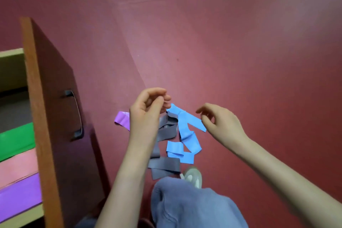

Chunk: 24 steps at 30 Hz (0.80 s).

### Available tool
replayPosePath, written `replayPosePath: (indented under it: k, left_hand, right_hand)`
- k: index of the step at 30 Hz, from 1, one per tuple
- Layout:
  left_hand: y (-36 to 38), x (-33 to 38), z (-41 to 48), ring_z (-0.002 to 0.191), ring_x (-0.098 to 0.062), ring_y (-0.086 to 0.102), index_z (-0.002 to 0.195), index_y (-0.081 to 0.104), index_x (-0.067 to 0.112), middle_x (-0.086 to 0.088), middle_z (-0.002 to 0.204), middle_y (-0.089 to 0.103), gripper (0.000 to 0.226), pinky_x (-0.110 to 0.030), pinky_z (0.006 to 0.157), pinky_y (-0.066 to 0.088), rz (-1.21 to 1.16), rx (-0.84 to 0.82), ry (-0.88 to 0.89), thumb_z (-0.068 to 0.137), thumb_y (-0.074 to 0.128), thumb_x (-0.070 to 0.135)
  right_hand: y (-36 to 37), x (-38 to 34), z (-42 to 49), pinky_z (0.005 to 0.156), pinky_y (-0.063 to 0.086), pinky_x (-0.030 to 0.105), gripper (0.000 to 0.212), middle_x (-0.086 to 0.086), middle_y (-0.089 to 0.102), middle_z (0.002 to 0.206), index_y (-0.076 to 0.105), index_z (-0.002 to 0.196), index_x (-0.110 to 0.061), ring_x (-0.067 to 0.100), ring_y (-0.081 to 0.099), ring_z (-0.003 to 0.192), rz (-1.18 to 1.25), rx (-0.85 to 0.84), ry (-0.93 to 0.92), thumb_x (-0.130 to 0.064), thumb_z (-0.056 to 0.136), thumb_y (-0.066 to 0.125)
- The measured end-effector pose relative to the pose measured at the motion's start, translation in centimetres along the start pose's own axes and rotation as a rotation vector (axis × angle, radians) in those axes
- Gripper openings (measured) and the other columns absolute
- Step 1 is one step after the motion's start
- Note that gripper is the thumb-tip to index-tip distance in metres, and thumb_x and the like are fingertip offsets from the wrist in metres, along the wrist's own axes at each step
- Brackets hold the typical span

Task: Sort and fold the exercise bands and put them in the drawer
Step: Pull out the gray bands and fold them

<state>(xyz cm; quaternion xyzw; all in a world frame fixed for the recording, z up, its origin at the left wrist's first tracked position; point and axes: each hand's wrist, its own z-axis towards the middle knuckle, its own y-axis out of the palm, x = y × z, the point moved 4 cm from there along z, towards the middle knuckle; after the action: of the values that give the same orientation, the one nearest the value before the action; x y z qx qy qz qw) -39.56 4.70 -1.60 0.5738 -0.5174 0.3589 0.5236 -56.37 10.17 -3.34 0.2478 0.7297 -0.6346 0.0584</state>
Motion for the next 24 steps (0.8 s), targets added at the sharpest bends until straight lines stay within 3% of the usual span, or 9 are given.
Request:
replayPosePath:
  k: [10,14,18,20,24]
  left_hand:
    - [-1.6,-8.7,2.4,0.053,0.001,0.058,0.078,0.057,0.016,0.012,0.059,0.067,0.029,-0.012,0.060,0.049,0.022,-0.051,-0.120,0.088,0.042,-0.007]
    - [-4.4,-14.0,3.5,0.051,0.001,0.058,0.077,0.057,0.016,0.012,0.058,0.067,0.022,-0.011,0.058,0.048,0.027,0.035,-0.197,0.084,0.050,-0.003]
    - [-6.9,-20.1,4.6,0.050,0.000,0.057,0.076,0.058,0.019,0.010,0.057,0.067,0.030,-0.012,0.058,0.046,0.079,0.122,-0.310,0.087,0.044,-0.005]
    - [-8.3,-22.7,5.1,0.050,0.000,0.057,0.076,0.058,0.018,0.009,0.056,0.066,0.030,-0.012,0.057,0.046,0.090,0.171,-0.345,0.088,0.043,-0.005]
    - [-11.6,-27.6,5.5,0.045,0.001,0.056,0.075,0.057,0.016,0.009,0.051,0.065,0.030,-0.010,0.051,0.045,0.122,0.283,-0.421,0.087,0.042,-0.007]
  right_hand:
    - [7.5,2.2,5.0,0.067,0.038,0.030,0.022,-0.008,0.056,0.079,0.062,0.097,-0.018,0.015,0.049,0.072,0.167,-0.057,0.027,-0.010,0.084,0.046]
    - [13.8,3.7,7.1,0.077,0.047,0.037,0.020,0.003,0.065,0.083,0.063,0.094,-0.015,0.023,0.055,0.075,0.288,-0.129,0.070,-0.008,0.084,0.048]
    - [21.8,5.8,8.5,0.072,0.044,0.030,0.016,0.005,0.065,0.085,0.063,0.093,-0.012,0.017,0.050,0.067,0.342,-0.238,0.146,-0.008,0.085,0.050]
    - [25.8,6.7,8.9,0.077,0.045,0.032,0.015,0.009,0.068,0.091,0.064,0.093,-0.010,0.019,0.054,0.073,0.352,-0.287,0.190,-0.009,0.086,0.051]
    - [33.1,8.2,8.9,0.088,0.041,0.034,0.021,0.015,0.067,0.108,0.063,0.102,-0.007,0.031,0.058,0.105,0.324,-0.408,0.311,-0.018,0.088,0.052]
